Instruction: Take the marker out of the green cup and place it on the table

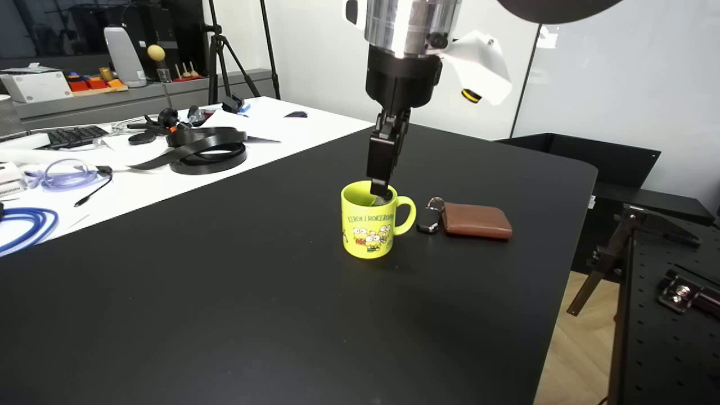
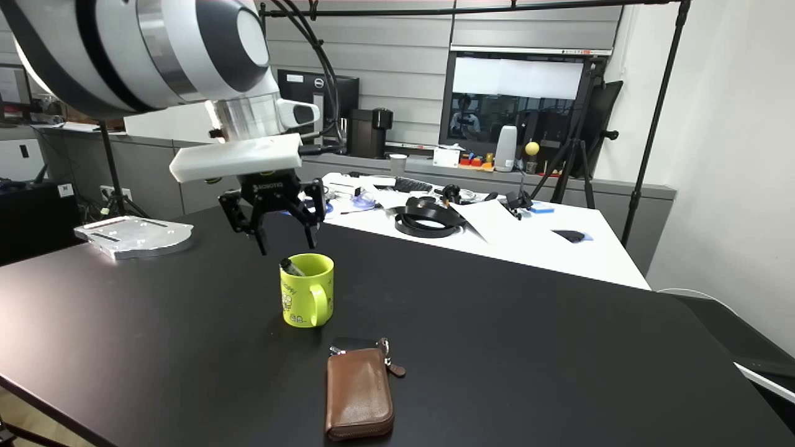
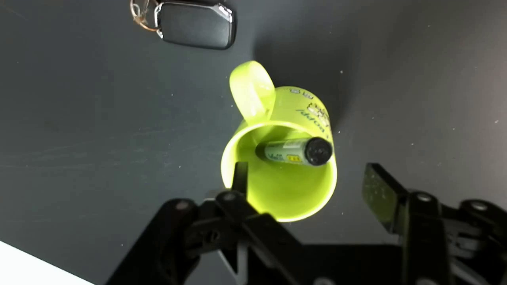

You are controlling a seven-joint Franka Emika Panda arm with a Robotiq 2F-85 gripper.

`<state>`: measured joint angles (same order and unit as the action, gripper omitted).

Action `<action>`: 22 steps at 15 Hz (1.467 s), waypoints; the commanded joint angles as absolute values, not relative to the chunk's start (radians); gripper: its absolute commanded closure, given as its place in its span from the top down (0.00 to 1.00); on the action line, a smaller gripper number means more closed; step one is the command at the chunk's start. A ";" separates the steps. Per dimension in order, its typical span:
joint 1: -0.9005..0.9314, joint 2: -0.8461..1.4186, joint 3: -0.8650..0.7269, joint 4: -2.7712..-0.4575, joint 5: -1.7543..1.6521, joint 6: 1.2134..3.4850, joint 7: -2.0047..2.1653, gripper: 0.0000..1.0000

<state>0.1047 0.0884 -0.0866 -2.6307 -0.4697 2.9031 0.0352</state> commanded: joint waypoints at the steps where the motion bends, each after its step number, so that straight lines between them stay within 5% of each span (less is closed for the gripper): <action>1: 0.106 0.091 -0.090 -2.656 -0.464 2.908 0.074 1.00; 2: 0.107 0.093 -0.093 -2.658 -0.472 2.912 0.080 0.99; 3: 0.107 0.095 -0.094 -2.660 -0.475 2.915 0.082 0.71; 5: 0.108 0.095 -0.096 -2.660 -0.480 2.918 0.085 0.73; 15: 0.099 0.139 -0.113 -2.643 -0.482 2.928 0.076 0.04; 22: 0.099 0.131 -0.110 -2.644 -0.476 2.934 0.065 0.00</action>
<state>0.0956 0.1362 -0.1049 -2.6537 -0.4695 2.9301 0.0494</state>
